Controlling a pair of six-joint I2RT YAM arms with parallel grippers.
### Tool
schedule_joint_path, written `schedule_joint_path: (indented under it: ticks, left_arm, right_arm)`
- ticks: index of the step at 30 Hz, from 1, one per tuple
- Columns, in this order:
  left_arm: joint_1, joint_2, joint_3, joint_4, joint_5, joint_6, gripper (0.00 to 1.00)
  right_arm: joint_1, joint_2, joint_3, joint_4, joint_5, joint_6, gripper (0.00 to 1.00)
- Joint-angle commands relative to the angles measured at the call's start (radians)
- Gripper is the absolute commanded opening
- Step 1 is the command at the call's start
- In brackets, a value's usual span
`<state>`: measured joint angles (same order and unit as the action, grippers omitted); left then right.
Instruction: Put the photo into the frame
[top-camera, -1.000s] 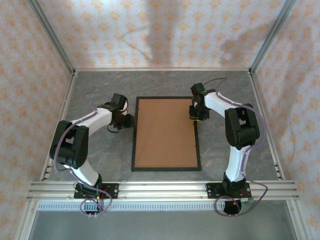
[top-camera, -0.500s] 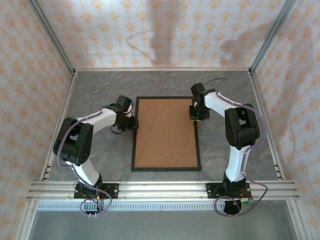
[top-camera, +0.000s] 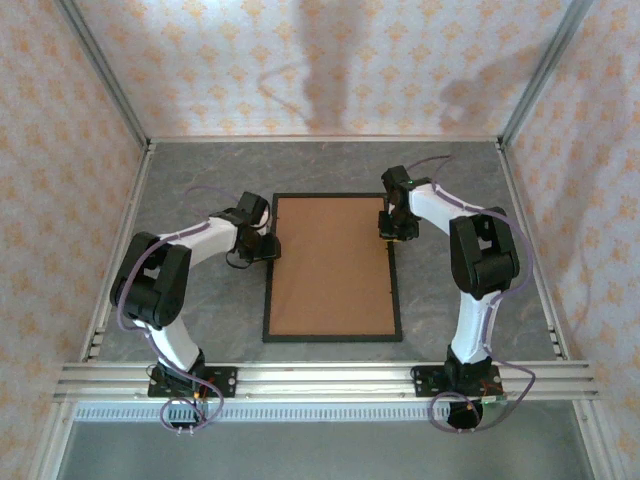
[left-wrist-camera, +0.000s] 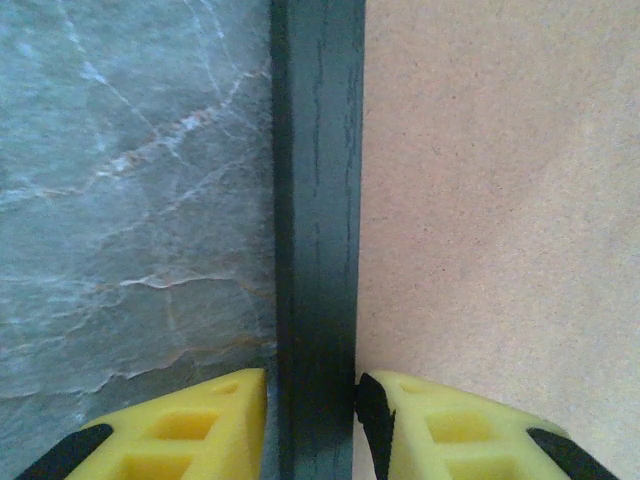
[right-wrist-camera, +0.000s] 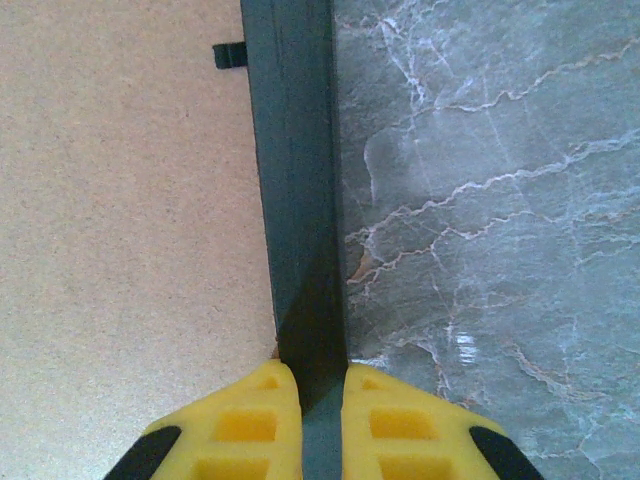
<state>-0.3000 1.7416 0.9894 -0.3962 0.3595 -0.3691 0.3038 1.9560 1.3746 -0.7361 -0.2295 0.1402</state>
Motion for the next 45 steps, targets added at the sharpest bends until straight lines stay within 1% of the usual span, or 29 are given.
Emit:
schedule_joint_path:
  ticks: [1,7,10,13,16,20,23,27,31,35,37,40,45]
  left_arm:
    - [-0.042,0.075,-0.001,0.033,-0.003,-0.007,0.35]
    - [-0.066,0.099,0.004,0.041,-0.002,-0.013,0.38]
    - [-0.067,0.078,0.013,0.030,-0.014,-0.015,0.44]
    - [-0.066,0.030,0.022,0.002,-0.055,-0.008,0.52]
    - [-0.064,-0.032,0.026,-0.038,-0.121,0.005,0.58]
    - [-0.053,-0.130,0.001,-0.071,-0.177,0.009,0.61]
    - [-0.042,-0.212,-0.046,-0.098,-0.178,0.003,0.61]
    - [-0.036,-0.340,-0.145,-0.153,-0.128,-0.021,0.59]
    - [-0.041,-0.446,-0.254,-0.185,-0.058,-0.073,0.55]
    - [-0.061,-0.523,-0.317,-0.224,-0.042,-0.102,0.49]
    - [-0.077,-0.531,-0.338,-0.213,-0.023,-0.116,0.46]
    - [-0.097,-0.491,-0.342,-0.190,0.006,-0.126,0.42]
    - [-0.121,-0.433,-0.334,-0.163,0.016,-0.119,0.41]
  right_arm:
    - [0.008,0.058,-0.013,0.029,-0.001,-0.010,0.12]
    - [0.008,0.055,-0.015,0.030,0.002,-0.011,0.12]
    - [0.009,0.055,-0.014,0.028,0.005,-0.012,0.12]
    - [0.009,0.053,-0.015,0.026,0.010,-0.012,0.11]
    - [0.009,0.052,-0.014,0.025,0.015,-0.013,0.11]
    - [0.009,0.053,-0.014,0.026,0.015,-0.013,0.11]
    - [0.009,0.055,-0.012,0.026,0.016,-0.014,0.11]
    - [0.009,0.053,-0.012,0.023,0.018,-0.015,0.11]
    - [0.009,0.057,-0.012,0.022,0.019,-0.014,0.11]
    - [0.009,0.060,-0.011,0.021,0.021,-0.014,0.11]
    - [0.009,0.061,-0.009,0.020,0.019,-0.014,0.11]
    - [0.008,0.063,-0.008,0.022,0.018,-0.014,0.11]
    - [0.009,0.057,-0.013,0.023,0.022,-0.014,0.11]
